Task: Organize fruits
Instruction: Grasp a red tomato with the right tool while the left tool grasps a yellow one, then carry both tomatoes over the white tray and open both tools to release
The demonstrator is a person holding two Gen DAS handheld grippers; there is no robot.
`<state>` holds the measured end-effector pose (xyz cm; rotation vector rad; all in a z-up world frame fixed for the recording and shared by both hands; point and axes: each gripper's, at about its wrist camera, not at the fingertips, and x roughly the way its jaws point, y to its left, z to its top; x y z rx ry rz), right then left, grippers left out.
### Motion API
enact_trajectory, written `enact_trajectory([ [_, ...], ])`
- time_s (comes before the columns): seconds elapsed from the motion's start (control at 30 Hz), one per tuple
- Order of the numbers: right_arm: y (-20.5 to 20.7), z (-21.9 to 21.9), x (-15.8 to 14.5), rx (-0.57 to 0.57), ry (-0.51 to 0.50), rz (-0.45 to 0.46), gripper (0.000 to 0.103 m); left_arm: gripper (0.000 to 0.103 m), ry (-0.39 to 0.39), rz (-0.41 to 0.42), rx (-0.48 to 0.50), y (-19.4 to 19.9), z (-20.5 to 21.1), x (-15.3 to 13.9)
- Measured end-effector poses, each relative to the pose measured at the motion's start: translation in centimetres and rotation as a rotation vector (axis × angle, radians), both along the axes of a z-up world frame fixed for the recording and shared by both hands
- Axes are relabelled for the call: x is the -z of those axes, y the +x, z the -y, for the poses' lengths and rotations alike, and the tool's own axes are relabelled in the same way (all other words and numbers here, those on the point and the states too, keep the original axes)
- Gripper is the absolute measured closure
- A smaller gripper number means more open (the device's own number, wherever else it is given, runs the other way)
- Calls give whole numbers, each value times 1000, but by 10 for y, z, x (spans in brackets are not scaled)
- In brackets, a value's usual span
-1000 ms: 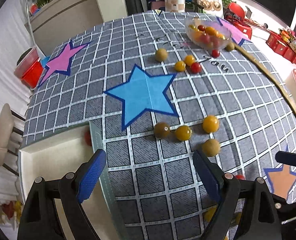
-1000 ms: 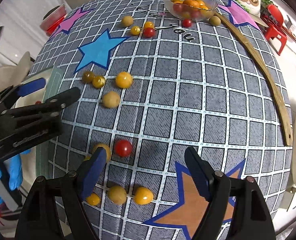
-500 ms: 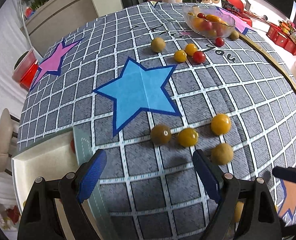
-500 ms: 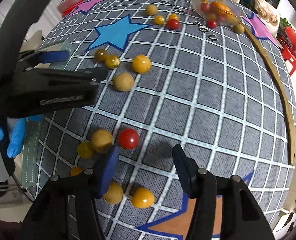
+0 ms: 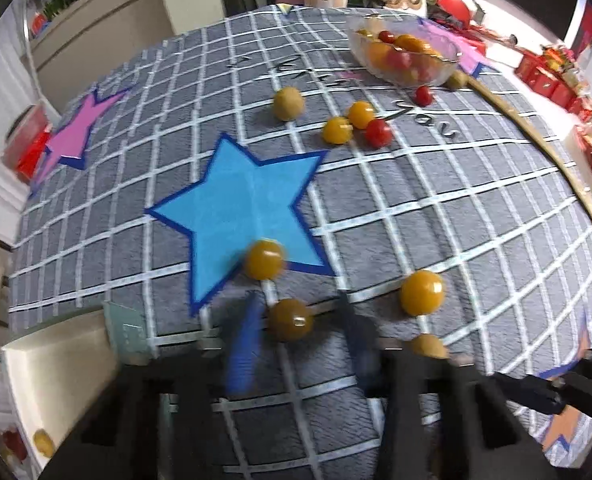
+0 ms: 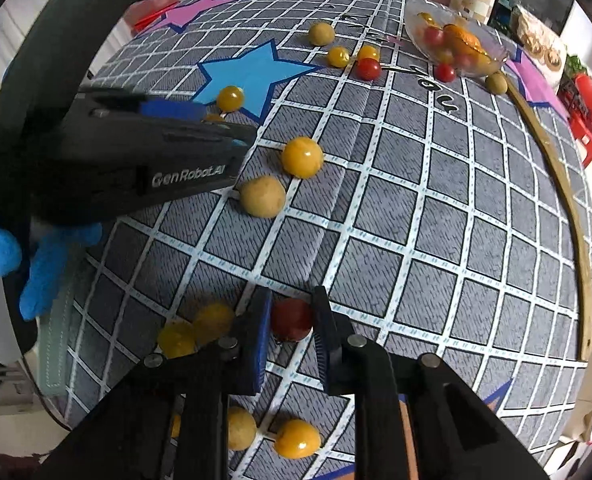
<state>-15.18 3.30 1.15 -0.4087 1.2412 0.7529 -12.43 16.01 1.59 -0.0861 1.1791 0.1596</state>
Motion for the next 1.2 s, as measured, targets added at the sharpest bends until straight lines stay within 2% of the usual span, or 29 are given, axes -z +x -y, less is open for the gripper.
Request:
enact_trajectory([
  [0.1, 13, 7, 1, 66, 60, -86, 82, 80, -37, -2, -3, -2, 0, 0],
  [0.3, 26, 27, -1, 182, 135, -190, 82, 80, -127, -9, -49, -13, -13, -1],
  [0.5, 27, 39, -4, 241, 160, -232, 82, 80, -152, -10, -66, -24, -17, -6],
  [0.67, 25, 39, -11, 244, 165, -233, 82, 80, -160, 13, -74, -36, -16, -21],
  [0.9, 22, 23, -24, 218, 175, -233, 82, 80, -149, 45, -135, -73, -28, -46],
  [1.2, -5, -35, -40, 102, 198, -229, 82, 80, -99, 29, -279, -139, -73, -52],
])
